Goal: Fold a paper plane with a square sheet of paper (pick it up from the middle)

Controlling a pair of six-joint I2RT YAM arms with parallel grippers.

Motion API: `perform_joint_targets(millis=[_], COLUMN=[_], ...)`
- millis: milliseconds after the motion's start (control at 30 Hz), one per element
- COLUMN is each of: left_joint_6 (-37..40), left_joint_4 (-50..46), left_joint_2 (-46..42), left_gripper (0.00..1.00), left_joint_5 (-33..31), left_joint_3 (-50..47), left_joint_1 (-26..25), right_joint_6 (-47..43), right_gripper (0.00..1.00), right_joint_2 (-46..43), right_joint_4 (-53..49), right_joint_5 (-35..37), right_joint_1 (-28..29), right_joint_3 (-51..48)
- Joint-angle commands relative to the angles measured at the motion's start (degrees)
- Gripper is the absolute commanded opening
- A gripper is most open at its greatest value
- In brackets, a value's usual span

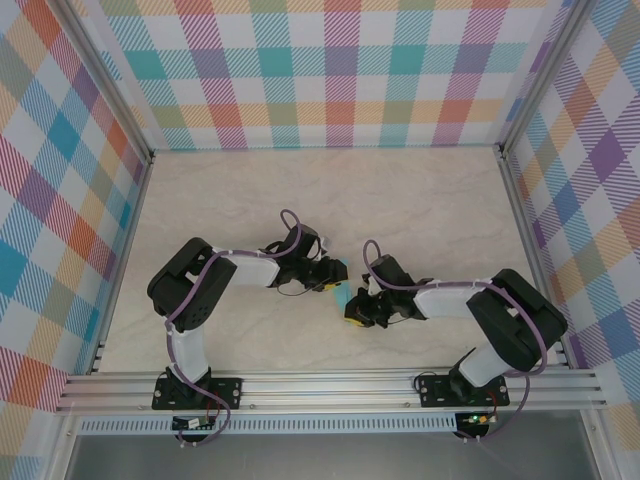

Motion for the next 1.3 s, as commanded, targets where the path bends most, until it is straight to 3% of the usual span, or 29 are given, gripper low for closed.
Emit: perform_joint_targets(millis=[0, 267, 467, 667, 833, 1067, 1267], left_joint_6=[1.8, 1.9, 2.0, 2.0, 2.0, 1.8, 1.7], left_joint_4=[-7.2, -7.6, -7.6, -7.6, -7.5, -7.3, -7.2], left_joint_2=[4.2, 4.3, 4.3, 4.2, 4.3, 4.3, 4.2], left_gripper=[0.37, 0.37, 0.37, 0.37, 0.37, 0.37, 0.37], left_joint_5=[-3.1, -3.2, -3.3, -3.0, -2.9, -2.8, -2.8], left_joint_3=[-2.0, -1.6, -1.7, -1.6, -1.7, -1.7, -1.6], left_joint_1=[-1.1, -1.1, -1.0, -1.1, -1.1, -1.1, -1.1], right_joint_6=[-0.5, -1.9, -6.1, -5.5, -3.2, 0.6, 0.4], right_gripper=[0.10, 0.09, 0.09, 0.12, 0.16, 0.16, 0.14], right_joint_2=[-1.5, -1.6, -3.7, -9.8, -11.2, -1.6, 2.8], right_joint_4=[-3.4, -7.7, -16.4, -17.5, -11.0, -0.3, 0.0], right_joint_5=[0.8, 1.1, 3.3, 6.3, 6.3, 4.0, 4.6], right_joint_1=[0.5, 0.6, 1.6, 1.6, 1.1, 1.0, 0.6], right_joint_3=[-3.1, -2.3, 0.7, 2.3, 3.8, 7.4, 6.0])
